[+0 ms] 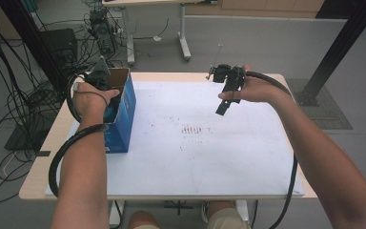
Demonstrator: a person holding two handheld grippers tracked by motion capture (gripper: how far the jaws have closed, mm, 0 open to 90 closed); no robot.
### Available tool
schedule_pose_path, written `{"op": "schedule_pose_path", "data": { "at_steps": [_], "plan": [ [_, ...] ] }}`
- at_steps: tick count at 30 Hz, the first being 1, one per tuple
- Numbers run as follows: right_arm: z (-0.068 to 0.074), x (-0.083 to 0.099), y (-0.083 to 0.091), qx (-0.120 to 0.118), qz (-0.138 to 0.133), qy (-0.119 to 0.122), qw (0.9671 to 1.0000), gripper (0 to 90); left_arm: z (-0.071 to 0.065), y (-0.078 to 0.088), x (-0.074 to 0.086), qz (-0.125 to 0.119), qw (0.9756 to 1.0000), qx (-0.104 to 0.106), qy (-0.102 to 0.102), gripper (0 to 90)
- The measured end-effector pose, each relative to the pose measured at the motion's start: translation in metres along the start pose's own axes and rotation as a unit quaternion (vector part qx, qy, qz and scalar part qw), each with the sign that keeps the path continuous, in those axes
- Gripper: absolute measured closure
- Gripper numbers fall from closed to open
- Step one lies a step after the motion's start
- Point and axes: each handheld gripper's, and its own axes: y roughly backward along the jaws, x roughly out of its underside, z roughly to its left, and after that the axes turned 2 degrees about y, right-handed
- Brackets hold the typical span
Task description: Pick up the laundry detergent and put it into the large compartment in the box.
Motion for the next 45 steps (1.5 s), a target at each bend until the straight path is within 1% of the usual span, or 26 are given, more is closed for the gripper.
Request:
{"op": "schedule_pose_path", "data": {
  "at_steps": [4, 12, 14, 16, 18, 23, 25, 27, 29, 31, 33, 35, 36, 37, 39, 40, 41, 42, 43, 45],
  "plan": [
    [0.000, 0.002, 0.001, 0.000, -0.003, -0.001, 1.0000, 8.8, 0.000, 0.004, 0.002, -0.005, 1.0000, -0.004, -0.001, 31.3],
    [0.002, 0.000, 0.003, 0.001, -0.008, 0.004, 1.0000, 8.7, -0.004, 0.019, 0.004, -0.010, 0.9998, -0.012, -0.014, 28.8],
    [0.003, 0.002, 0.004, 0.001, -0.015, 0.004, 0.9999, 8.7, -0.004, 0.023, 0.006, -0.012, 0.9998, -0.009, -0.015, 28.8],
    [0.004, 0.001, 0.006, 0.002, -0.015, 0.005, 0.9999, 8.7, -0.004, 0.026, 0.007, -0.014, 0.9998, -0.008, -0.016, 28.4],
    [0.005, 0.001, 0.007, 0.004, -0.015, 0.005, 0.9999, 8.7, -0.005, 0.030, 0.009, -0.015, 0.9997, -0.012, -0.018, 28.1],
    [0.005, 0.000, 0.008, 0.008, -0.015, 0.001, 0.9999, 8.0, 0.002, 0.046, 0.013, -0.020, 0.9996, -0.003, -0.022, 24.3],
    [0.004, -0.001, 0.007, 0.007, -0.013, 0.000, 0.9999, 8.0, 0.001, 0.055, 0.016, -0.029, 0.9991, -0.008, -0.031, 23.3],
    [0.003, -0.001, 0.007, 0.008, -0.013, -0.001, 0.9999, 7.9, -0.001, 0.064, 0.019, -0.035, 0.9984, -0.003, -0.045, 22.0],
    [0.002, -0.002, 0.006, 0.007, -0.010, -0.004, 0.9999, 7.9, -0.006, 0.072, 0.022, -0.043, 0.9973, 0.000, -0.060, 20.5],
    [0.001, -0.003, 0.005, 0.008, -0.010, -0.008, 0.9999, 7.7, -0.013, 0.079, 0.024, -0.052, 0.9953, 0.003, -0.082, 19.9],
    [0.000, -0.004, 0.006, 0.010, -0.007, -0.009, 0.9999, 7.5, -0.020, 0.086, 0.026, -0.058, 0.9927, 0.009, -0.106, 18.2],
    [-0.001, -0.004, 0.007, 0.011, -0.008, -0.011, 0.9998, 7.4, -0.025, 0.091, 0.028, -0.062, 0.9893, 0.023, -0.130, 15.5],
    [-0.001, -0.004, 0.007, 0.013, -0.009, -0.013, 0.9998, 7.3, -0.028, 0.093, 0.030, -0.066, 0.9879, 0.029, -0.137, 15.5],
    [-0.001, -0.004, 0.008, 0.014, -0.010, -0.013, 0.9998, 7.3, -0.032, 0.095, 0.030, -0.064, 0.9864, 0.030, -0.148, 15.7],
    [-0.001, -0.003, 0.010, 0.017, -0.010, -0.017, 0.9997, 7.1, -0.040, 0.097, 0.033, -0.065, 0.9812, 0.034, -0.178, 15.5],
    [-0.002, -0.002, 0.011, 0.017, -0.010, -0.019, 0.9996, 7.1, -0.044, 0.097, 0.034, -0.065, 0.9801, 0.035, -0.184, 15.3],
    [-0.003, -0.001, 0.011, 0.018, -0.012, -0.021, 0.9995, 7.1, -0.050, 0.098, 0.034, -0.062, 0.9774, 0.032, -0.199, 15.3],
    [-0.004, -0.001, 0.011, 0.018, -0.010, -0.024, 0.9995, 6.8, -0.056, 0.098, 0.035, -0.059, 0.9742, 0.030, -0.216, 15.2],
    [-0.004, -0.001, 0.011, 0.019, -0.008, -0.026, 0.9994, 6.5, -0.061, 0.097, 0.036, -0.057, 0.9726, 0.029, -0.224, 15.2],
    [-0.004, 0.000, 0.012, 0.021, -0.008, -0.029, 0.9993, 6.5, -0.071, 0.097, 0.039, -0.055, 0.9678, 0.027, -0.244, 15.2]
  ]
}}
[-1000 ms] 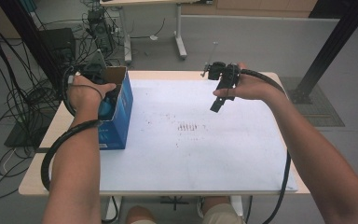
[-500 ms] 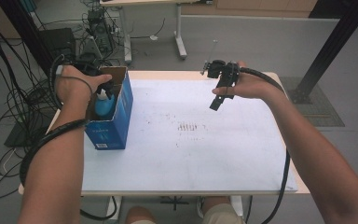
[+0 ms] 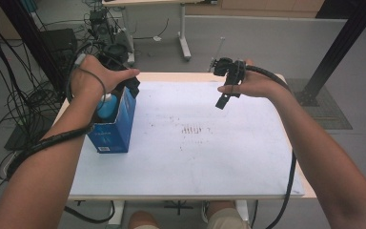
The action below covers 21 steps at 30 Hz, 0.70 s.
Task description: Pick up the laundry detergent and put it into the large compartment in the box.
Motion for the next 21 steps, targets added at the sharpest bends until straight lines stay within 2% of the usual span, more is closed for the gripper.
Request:
{"op": "schedule_pose_path", "data": {
  "at_steps": [4, 8, 11, 14, 17, 21],
  "plan": [
    [0.000, 0.002, 0.002, 0.007, -0.001, -0.006, 1.0000, 6.5, -0.015, -0.002, -0.003, 0.004, 0.9992, 0.006, -0.038, 15.2],
    [-0.001, 0.005, 0.003, 0.012, -0.002, -0.012, 0.9998, 6.5, -0.031, -0.004, -0.009, 0.020, 0.9964, 0.010, -0.082, 15.2],
    [-0.002, 0.005, 0.004, 0.015, 0.000, -0.021, 0.9997, 6.4, -0.042, -0.005, -0.009, 0.022, 0.9947, 0.015, -0.100, 15.2],
    [-0.003, 0.006, 0.003, 0.017, -0.001, -0.025, 0.9995, 6.3, -0.053, -0.004, -0.010, 0.023, 0.9919, 0.017, -0.124, 15.1],
    [-0.003, 0.005, 0.003, 0.020, 0.002, -0.033, 0.9992, 6.6, -0.058, -0.006, -0.012, 0.024, 0.9907, 0.022, -0.132, 14.9],
    [-0.003, 0.005, 0.004, 0.021, 0.002, -0.032, 0.9993, 6.8, -0.060, -0.008, -0.013, 0.026, 0.9900, 0.026, -0.137, 14.9]
  ]
}}
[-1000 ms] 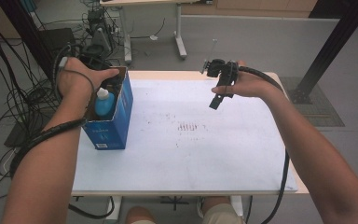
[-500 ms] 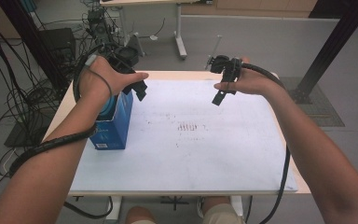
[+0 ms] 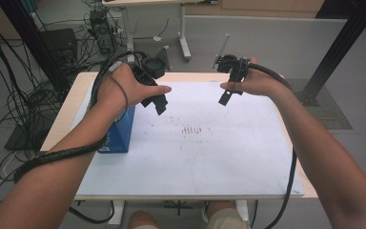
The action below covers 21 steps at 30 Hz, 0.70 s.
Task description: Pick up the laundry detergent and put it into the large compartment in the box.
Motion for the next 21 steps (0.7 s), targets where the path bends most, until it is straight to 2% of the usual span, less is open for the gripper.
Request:
{"op": "schedule_pose_path", "data": {
  "at_steps": [9, 21],
  "plan": [
    [0.0027, -0.0014, 0.0002, 0.001, -0.002, 0.001, 1.0000, 7.3, -0.0009, -0.0059, -0.0019, 0.001, 1.0000, 0.008, -0.003, 14.9],
    [0.0044, -0.0001, 0.0019, 0.003, -0.004, 0.002, 1.0000, 7.3, -0.0024, -0.0047, -0.0032, -0.004, 0.9999, 0.012, -0.004, 14.9]
  ]
}}
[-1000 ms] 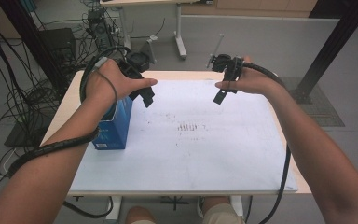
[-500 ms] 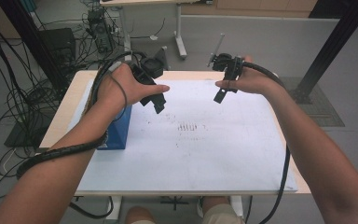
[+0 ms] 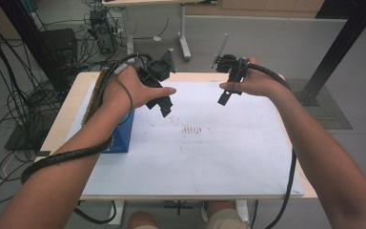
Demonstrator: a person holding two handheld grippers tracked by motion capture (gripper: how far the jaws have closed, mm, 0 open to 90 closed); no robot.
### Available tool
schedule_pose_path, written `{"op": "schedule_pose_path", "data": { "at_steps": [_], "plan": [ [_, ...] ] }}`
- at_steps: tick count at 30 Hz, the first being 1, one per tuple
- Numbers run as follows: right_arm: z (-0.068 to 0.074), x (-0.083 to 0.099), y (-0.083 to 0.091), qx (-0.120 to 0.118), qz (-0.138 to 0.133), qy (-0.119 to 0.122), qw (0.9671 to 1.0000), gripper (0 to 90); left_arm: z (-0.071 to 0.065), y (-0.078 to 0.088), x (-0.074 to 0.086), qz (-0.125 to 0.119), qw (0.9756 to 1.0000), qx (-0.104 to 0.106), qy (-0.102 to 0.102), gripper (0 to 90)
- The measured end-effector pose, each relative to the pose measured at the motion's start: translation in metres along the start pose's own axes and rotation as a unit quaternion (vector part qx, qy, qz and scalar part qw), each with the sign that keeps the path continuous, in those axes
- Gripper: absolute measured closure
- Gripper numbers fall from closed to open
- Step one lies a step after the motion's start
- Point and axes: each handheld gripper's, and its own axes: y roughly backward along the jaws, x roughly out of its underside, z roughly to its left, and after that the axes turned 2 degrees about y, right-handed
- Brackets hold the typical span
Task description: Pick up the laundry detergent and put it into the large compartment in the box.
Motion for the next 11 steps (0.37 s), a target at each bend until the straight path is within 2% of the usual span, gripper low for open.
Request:
{"op": "schedule_pose_path", "data": {
  "at_steps": [11],
  "plan": [
    [0.0014, -0.0021, -0.0012, 0.001, 0.003, 0.004, 1.0000, 7.3, 0.0000, -0.0045, -0.0014, -0.003, 1.0000, 0.009, -0.002, 14.9]
  ]
}}
